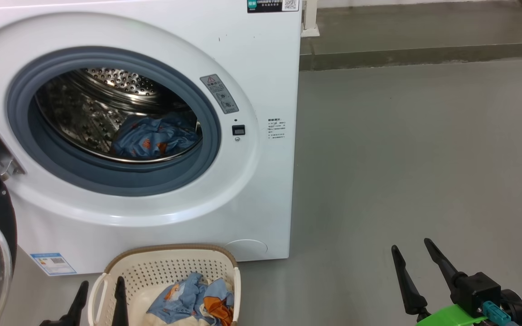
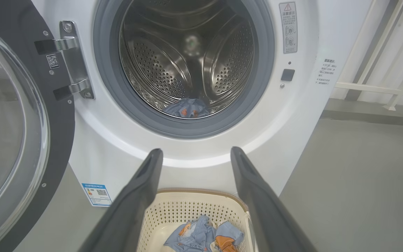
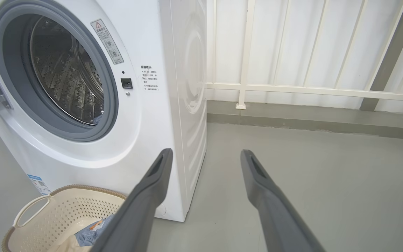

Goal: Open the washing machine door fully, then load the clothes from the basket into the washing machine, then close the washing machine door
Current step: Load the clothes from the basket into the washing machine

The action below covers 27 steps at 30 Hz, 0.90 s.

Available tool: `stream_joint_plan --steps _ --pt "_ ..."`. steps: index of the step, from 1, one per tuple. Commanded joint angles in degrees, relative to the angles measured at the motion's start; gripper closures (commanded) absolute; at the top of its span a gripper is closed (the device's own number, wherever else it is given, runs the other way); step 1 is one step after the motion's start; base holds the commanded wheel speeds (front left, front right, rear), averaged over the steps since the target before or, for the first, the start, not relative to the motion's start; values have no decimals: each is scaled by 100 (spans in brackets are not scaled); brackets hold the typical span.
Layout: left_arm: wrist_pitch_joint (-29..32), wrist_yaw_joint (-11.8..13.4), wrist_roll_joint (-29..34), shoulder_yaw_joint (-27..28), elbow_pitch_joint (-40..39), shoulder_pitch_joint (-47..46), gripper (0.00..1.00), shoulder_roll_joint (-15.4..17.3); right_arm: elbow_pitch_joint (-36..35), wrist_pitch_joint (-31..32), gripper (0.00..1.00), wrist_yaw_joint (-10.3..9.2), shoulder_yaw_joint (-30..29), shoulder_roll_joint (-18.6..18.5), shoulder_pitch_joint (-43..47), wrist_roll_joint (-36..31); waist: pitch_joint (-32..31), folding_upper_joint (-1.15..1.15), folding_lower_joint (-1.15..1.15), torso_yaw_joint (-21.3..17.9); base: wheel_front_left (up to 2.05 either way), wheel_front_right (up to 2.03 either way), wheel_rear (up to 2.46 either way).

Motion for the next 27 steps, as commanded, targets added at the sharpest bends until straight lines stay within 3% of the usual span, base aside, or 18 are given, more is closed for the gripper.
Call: stream_joint_plan --steps 1,27 --pt "-37 -24 62 197 -127 -168 0 50 -137 -28 0 9 147 -18 -85 41 -3 0 0 1 0 0 0" --pt "-37 -104 84 162 -24 -193 0 -9 -127 -28 0 9 150 -18 -89 23 49 0 0 17 0 0 0"
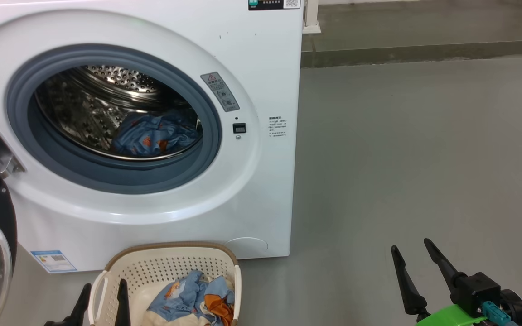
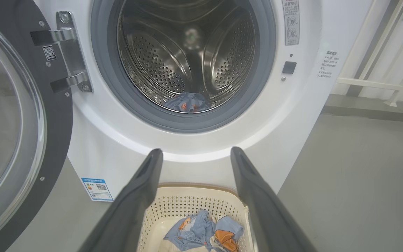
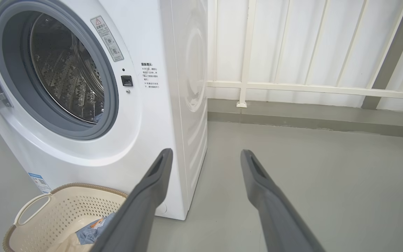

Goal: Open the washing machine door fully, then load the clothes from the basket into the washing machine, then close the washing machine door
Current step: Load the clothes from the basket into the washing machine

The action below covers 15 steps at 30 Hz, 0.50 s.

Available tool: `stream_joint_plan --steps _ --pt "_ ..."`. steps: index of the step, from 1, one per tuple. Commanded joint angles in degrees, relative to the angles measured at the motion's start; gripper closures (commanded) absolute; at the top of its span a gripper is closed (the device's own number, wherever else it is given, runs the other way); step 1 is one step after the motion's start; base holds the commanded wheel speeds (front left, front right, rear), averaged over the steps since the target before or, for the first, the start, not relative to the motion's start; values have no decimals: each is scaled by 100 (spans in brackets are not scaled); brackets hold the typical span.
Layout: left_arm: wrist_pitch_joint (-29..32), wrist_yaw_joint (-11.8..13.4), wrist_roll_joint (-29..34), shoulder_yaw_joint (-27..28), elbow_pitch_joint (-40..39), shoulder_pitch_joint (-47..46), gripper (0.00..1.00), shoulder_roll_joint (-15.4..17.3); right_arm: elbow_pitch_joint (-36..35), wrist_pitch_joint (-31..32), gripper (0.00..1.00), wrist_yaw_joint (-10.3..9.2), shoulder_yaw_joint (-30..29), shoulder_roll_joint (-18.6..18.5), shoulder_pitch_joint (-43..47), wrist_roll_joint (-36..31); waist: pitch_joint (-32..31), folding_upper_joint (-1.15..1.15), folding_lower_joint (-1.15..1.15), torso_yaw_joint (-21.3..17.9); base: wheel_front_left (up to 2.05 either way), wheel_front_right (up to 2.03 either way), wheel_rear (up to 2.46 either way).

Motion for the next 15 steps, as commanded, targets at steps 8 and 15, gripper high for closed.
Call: stream_joint_plan --steps 8,15 --pt "-37 -10 66 165 -81 -210 0 26 -134 -28 0 9 141 -18 -96 19 49 0 0 22 0 0 0" --pt "-37 -13 52 150 -55 -227 0 22 -157 -28 0 9 157 -18 -101 -3 163 0 0 2 0 0 0"
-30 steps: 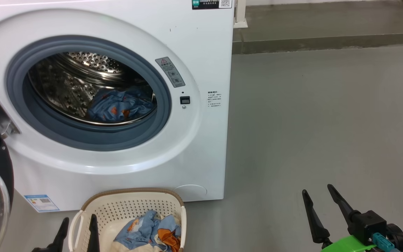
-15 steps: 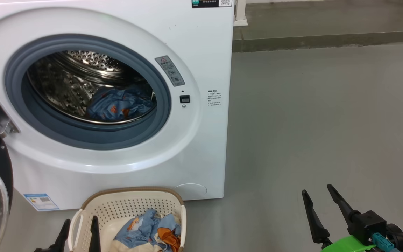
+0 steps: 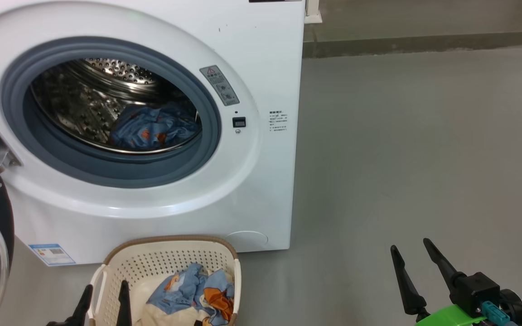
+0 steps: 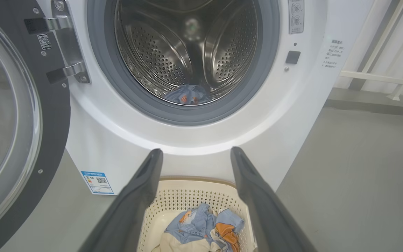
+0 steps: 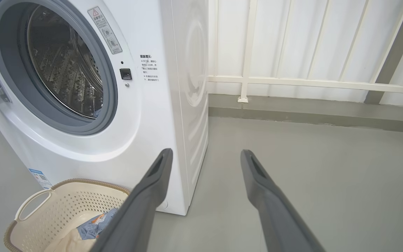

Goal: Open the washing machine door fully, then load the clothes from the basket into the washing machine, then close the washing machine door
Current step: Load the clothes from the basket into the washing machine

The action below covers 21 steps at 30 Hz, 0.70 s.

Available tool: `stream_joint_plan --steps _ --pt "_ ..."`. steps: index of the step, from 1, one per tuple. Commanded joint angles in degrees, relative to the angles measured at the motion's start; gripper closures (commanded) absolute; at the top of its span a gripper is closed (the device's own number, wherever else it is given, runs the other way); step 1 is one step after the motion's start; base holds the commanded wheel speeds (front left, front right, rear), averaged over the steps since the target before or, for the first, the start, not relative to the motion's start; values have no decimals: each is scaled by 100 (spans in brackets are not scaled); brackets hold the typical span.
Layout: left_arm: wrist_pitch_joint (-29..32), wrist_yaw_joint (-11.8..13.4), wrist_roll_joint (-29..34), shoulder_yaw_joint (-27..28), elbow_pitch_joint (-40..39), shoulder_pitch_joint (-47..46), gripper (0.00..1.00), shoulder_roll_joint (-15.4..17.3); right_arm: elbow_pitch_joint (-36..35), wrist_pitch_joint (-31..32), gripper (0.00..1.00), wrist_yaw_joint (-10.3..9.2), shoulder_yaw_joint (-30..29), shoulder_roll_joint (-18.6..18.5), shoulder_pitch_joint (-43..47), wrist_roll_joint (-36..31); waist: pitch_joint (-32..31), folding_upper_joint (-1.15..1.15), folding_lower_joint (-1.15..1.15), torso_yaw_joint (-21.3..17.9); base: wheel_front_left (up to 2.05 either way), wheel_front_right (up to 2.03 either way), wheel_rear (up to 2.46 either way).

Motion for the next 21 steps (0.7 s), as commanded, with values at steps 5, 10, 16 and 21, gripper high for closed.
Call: stream_joint_plan --steps 5,10,16,21 --pt "-37 -6 25 109 -28 -294 0 25 -178 -28 0 9 183 -18 -142 -73 268 0 0 -71 0 0 0" --pt "-37 -13 10 38 77 -547 0 24 -255 -28 0 9 148 -18 -256 -127 771 0 0 -150 0 0 0" --pt "-37 -78 0 21 514 -1118 0 28 -390 -28 0 9 115 -18 -497 -245 1591 0 0 -281 0 0 0" --pt "-37 -191 131 8 1098 -1722 0 122 -512 -28 0 9 44 -18 -724 -280 2288 0 0 -451 0 0 0"
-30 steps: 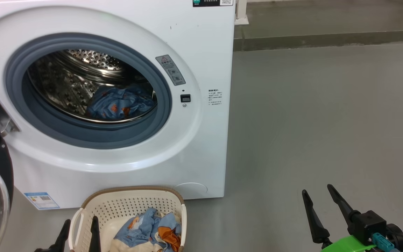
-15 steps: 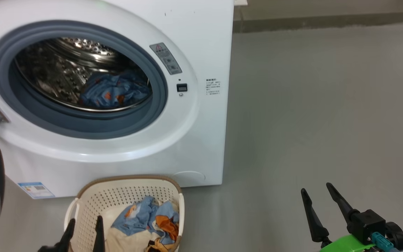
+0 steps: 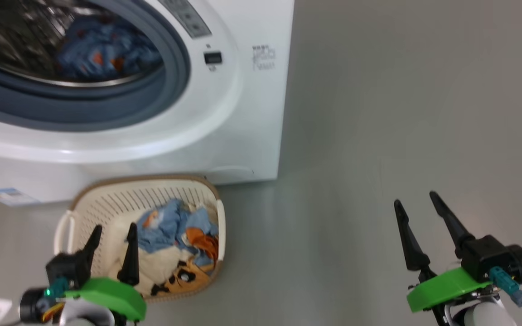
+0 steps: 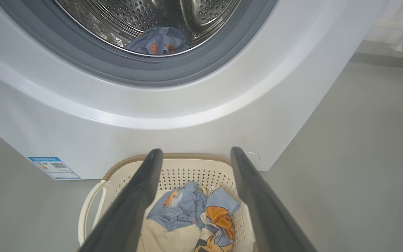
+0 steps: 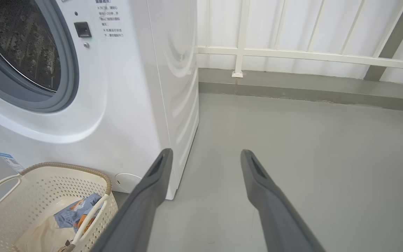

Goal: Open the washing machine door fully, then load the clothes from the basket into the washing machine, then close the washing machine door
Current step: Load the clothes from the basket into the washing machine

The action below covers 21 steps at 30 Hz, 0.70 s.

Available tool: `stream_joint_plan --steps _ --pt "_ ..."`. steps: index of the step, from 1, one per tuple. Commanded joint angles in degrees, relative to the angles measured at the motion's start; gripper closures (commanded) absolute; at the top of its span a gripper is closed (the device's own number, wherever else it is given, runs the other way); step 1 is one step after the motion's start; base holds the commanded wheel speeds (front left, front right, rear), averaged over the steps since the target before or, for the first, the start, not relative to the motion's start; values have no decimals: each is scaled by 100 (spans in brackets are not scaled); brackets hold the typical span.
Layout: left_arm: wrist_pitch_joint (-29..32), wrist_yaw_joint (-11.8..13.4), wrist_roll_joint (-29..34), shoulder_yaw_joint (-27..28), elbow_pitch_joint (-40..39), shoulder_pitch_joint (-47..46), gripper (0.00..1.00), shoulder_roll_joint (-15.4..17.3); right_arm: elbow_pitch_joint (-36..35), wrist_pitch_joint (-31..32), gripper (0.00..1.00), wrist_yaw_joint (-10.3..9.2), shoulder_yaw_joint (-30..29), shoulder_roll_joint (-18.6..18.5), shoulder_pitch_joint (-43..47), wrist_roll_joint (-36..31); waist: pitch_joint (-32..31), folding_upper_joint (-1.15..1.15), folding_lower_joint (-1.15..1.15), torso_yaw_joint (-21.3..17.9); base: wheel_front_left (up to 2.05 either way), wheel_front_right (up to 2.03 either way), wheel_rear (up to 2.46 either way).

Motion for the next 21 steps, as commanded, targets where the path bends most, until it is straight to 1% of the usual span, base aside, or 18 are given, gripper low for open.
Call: stream_joint_plan --steps 1,6,7,11,16,18,19,21 --pt "-37 -48 65 162 82 -308 0 160 -184 -28 0 9 123 -15 -185 -55 865 0 0 -274 0 0 0" --pt "-37 -148 215 74 926 -1040 0 400 -293 -28 0 9 119 -15 -404 -43 1508 0 0 -513 0 0 0" --pt "-37 -182 227 51 1317 -1345 0 490 -326 -28 0 9 121 -15 -476 -21 1723 0 0 -621 0 0 0" --pt "-4 -234 282 -48 2173 -1954 0 701 -378 -28 0 9 150 -15 -598 53 2116 0 0 -862 0 0 0" --pt "262 -318 109 -108 3224 -2686 0 944 -438 -28 0 9 218 -15 -715 182 2566 0 0 -1150 0 0 0" --pt "340 -335 62 -162 3557 -2936 0 1072 -449 -28 0 9 254 -15 -762 237 2738 0 0 -1264 0 0 0" --pt "340 -335 62 -162 3557 -2936 0 1072 -449 -28 0 9 254 -15 -762 237 2738 0 0 -1264 0 0 0" --pt "392 -343 61 -231 3830 -3167 0 1214 -464 -28 0 9 279 -15 -805 297 2903 0 0 -1373 0 0 0"
